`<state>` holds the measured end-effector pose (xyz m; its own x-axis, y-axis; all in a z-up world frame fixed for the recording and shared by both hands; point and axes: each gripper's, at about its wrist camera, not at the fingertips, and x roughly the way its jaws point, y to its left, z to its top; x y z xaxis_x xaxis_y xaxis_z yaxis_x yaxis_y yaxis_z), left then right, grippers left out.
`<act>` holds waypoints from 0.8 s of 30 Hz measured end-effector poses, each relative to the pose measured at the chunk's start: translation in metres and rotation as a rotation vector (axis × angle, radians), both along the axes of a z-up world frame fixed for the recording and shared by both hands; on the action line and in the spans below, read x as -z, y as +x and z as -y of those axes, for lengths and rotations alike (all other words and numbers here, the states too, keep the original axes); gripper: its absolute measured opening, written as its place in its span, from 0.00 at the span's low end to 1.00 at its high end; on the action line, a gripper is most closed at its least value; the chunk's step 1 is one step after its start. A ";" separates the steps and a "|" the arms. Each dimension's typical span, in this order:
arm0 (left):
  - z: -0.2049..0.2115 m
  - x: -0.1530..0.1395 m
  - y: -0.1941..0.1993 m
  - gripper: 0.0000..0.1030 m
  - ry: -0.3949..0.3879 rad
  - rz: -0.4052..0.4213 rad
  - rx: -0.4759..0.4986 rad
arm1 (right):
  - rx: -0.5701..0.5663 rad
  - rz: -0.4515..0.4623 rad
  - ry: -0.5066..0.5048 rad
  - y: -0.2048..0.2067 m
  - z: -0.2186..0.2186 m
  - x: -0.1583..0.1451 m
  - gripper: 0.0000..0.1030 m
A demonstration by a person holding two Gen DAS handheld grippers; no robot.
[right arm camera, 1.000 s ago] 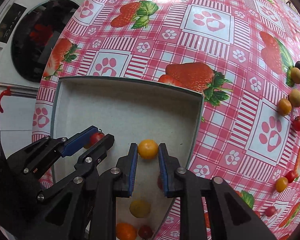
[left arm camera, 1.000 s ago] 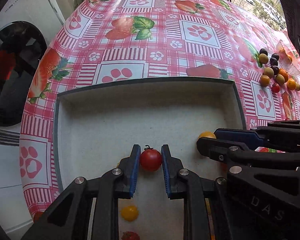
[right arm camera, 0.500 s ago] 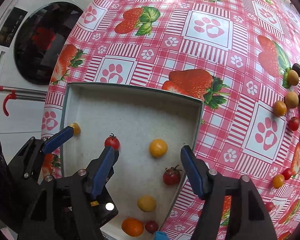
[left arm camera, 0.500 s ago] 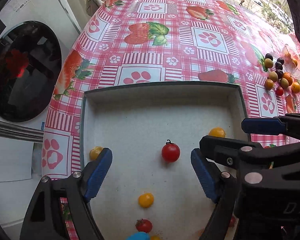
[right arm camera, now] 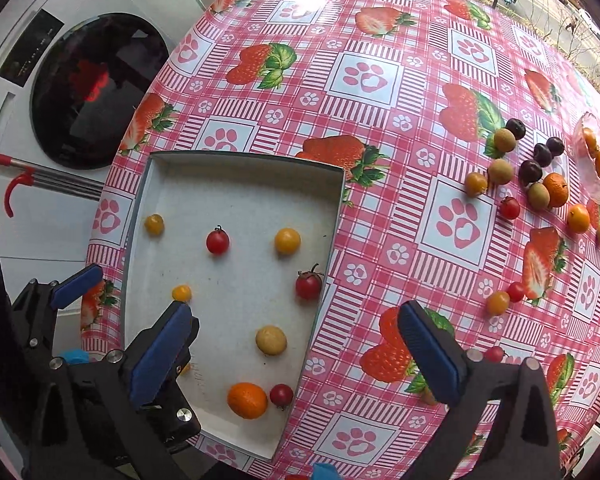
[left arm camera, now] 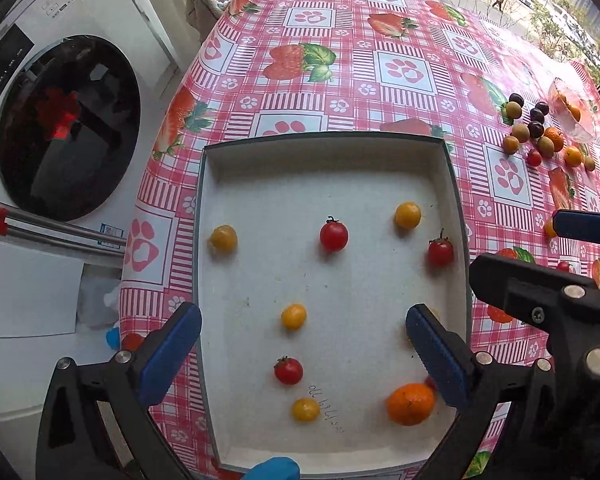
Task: Organize fruits
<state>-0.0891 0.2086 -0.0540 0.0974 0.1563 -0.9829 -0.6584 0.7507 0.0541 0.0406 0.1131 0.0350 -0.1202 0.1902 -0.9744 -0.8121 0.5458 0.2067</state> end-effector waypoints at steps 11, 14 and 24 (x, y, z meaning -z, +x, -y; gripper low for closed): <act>0.019 -0.009 -0.013 1.00 -0.005 -0.052 0.034 | -0.026 0.012 -0.113 -0.014 0.032 0.004 1.00; 0.025 -0.011 -0.014 1.00 0.000 -0.060 0.051 | -0.030 0.017 -0.126 -0.017 0.036 0.004 1.00; 0.042 -0.009 -0.022 1.00 -0.045 -0.073 0.101 | -0.070 0.036 -0.135 -0.027 0.035 -0.001 1.00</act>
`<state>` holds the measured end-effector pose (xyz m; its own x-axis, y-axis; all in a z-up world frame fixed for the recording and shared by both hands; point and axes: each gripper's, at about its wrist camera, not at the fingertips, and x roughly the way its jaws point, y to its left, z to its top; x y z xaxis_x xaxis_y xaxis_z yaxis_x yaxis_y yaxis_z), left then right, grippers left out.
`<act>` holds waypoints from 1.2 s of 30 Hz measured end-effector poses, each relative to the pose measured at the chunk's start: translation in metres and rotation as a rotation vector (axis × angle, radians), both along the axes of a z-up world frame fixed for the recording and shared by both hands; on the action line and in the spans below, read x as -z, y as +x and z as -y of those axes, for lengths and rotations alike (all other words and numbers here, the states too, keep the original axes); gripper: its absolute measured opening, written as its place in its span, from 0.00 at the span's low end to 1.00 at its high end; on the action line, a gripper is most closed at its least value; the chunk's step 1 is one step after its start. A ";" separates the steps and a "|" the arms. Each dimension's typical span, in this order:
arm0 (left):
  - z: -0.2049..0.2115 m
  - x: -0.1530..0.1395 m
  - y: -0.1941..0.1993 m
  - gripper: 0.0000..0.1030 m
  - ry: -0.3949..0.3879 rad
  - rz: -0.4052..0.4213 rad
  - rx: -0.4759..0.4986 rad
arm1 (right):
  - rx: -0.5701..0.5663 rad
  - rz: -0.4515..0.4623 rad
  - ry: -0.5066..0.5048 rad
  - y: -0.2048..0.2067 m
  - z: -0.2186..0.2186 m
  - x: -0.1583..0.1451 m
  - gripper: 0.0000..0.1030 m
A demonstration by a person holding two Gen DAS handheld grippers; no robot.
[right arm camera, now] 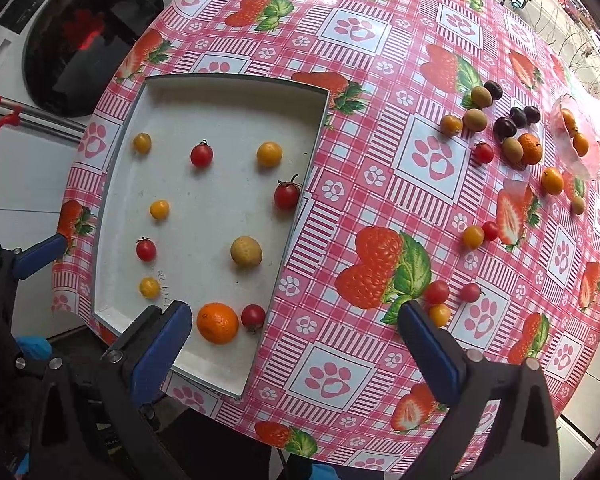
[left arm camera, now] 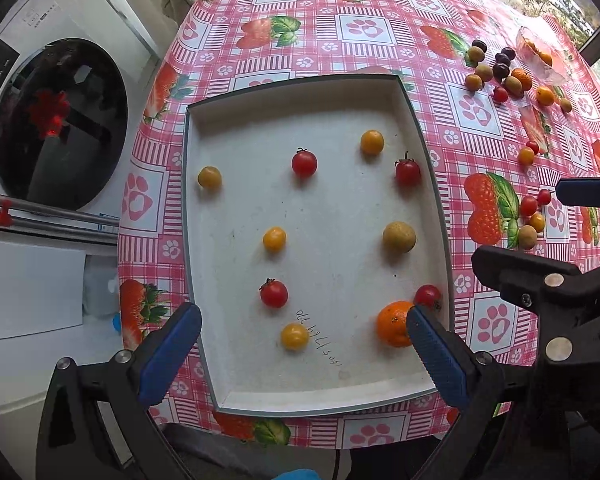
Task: Organize fruits
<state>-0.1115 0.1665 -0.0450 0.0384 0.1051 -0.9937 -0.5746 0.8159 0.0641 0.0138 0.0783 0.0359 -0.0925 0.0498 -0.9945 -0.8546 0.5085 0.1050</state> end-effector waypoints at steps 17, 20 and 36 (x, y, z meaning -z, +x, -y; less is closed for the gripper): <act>0.010 0.005 -0.003 1.00 -0.012 0.000 0.022 | -0.033 0.022 0.000 0.001 -0.008 -0.004 1.00; 0.010 0.008 -0.004 1.00 -0.020 0.000 0.016 | -0.042 0.021 -0.014 0.000 -0.006 0.000 1.00; 0.005 0.014 -0.014 1.00 -0.032 0.027 -0.002 | -0.076 0.015 -0.040 -0.009 -0.011 0.010 1.00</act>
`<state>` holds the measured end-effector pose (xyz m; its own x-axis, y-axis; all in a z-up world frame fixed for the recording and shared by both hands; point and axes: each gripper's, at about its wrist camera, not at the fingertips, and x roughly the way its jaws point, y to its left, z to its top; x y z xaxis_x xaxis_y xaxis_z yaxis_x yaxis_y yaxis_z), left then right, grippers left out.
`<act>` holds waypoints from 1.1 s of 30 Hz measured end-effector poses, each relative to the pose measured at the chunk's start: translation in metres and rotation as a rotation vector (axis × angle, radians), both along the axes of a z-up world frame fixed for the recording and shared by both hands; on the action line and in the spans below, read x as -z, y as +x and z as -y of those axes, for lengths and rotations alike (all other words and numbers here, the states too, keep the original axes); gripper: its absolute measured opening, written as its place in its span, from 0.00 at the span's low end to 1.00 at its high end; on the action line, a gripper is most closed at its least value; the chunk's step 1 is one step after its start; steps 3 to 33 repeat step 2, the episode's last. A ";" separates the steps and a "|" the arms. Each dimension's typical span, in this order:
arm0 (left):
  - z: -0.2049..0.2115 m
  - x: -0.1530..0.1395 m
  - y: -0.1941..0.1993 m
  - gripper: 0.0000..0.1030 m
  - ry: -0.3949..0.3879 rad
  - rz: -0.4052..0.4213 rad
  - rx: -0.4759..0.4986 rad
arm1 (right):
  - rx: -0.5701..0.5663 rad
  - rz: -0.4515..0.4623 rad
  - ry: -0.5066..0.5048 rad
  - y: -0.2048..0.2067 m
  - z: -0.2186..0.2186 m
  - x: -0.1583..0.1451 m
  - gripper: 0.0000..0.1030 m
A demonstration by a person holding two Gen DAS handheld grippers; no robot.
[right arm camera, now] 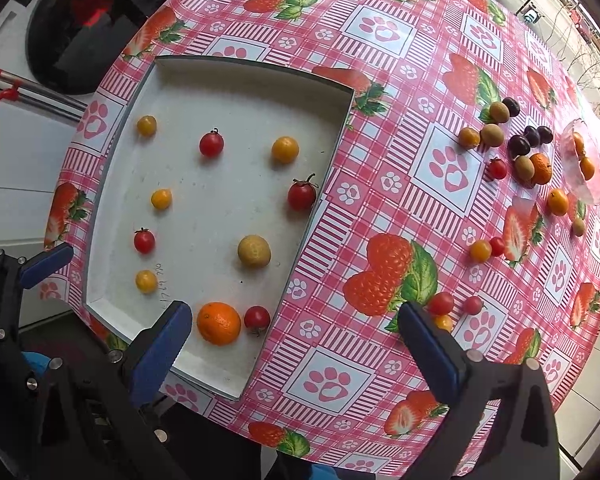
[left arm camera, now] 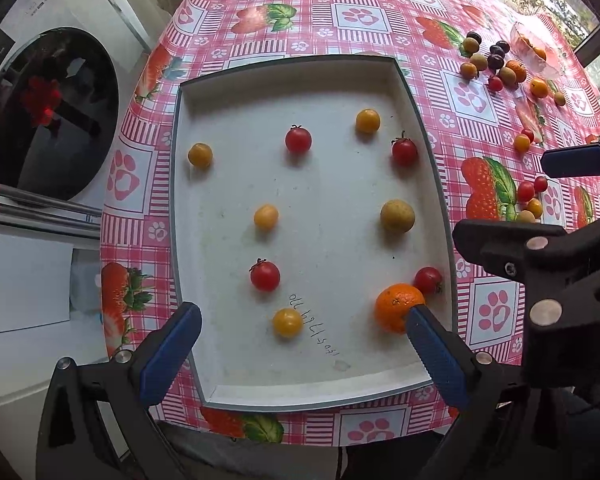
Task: Organize fruits
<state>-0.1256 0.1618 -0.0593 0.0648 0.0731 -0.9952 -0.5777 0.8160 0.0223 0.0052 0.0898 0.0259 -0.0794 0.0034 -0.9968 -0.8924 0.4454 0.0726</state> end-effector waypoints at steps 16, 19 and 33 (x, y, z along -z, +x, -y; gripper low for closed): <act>-0.001 0.001 0.000 1.00 -0.004 -0.006 -0.004 | 0.000 0.001 0.000 0.000 0.000 0.000 1.00; -0.001 0.001 0.000 1.00 -0.004 -0.006 -0.004 | 0.000 0.001 0.000 0.000 0.000 0.000 1.00; -0.001 0.001 0.000 1.00 -0.004 -0.006 -0.004 | 0.000 0.001 0.000 0.000 0.000 0.000 1.00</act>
